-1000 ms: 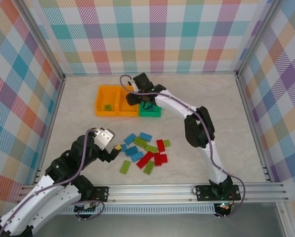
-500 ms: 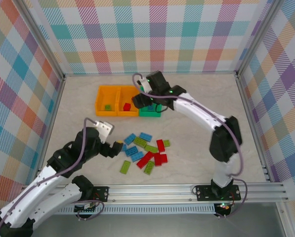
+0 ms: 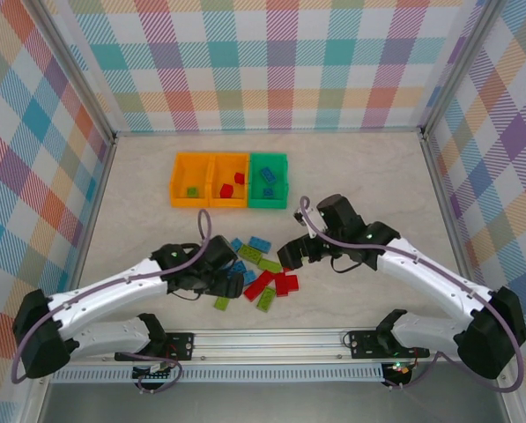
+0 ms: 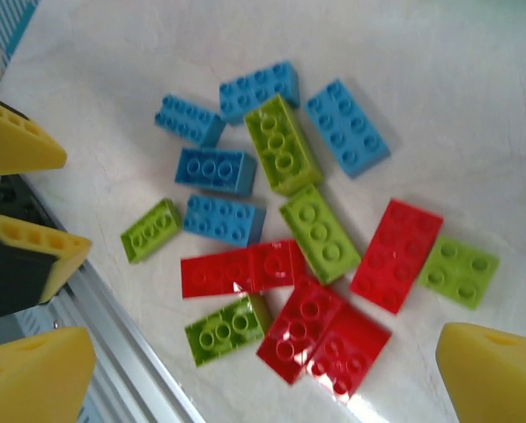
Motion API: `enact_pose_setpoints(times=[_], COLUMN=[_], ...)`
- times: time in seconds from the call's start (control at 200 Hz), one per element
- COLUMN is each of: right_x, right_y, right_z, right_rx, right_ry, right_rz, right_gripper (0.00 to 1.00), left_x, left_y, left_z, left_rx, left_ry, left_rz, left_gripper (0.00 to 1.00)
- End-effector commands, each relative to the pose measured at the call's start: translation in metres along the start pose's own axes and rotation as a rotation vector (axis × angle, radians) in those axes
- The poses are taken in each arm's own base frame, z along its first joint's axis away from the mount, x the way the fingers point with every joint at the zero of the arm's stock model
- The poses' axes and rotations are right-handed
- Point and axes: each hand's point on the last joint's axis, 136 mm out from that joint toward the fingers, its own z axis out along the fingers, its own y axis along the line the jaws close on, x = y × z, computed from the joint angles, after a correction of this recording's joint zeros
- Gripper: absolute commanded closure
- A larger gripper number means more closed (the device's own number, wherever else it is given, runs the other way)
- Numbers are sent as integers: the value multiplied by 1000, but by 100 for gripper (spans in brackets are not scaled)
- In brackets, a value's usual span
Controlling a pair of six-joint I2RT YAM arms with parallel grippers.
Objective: Sort the legos into containers by color
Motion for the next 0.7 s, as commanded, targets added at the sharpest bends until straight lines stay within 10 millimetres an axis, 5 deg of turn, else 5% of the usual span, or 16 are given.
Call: enact_pose_setpoints(times=[0.0, 0.32, 0.695], right_x=[2, -4, -3], right_y=[4, -4, -3], right_z=[-9, -2, -12], right_rx=[-4, 34, 47], right_ry=[2, -10, -15], right_rz=[-2, 45, 60], right_gripper=[0, 0, 0], left_x=[15, 27, 30], left_y=[-4, -6, 2], left_z=[21, 62, 86], left_rx=[-43, -58, -115], left_ry=[47, 76, 94], left_rz=[-5, 23, 14], left_gripper=[5, 22, 60])
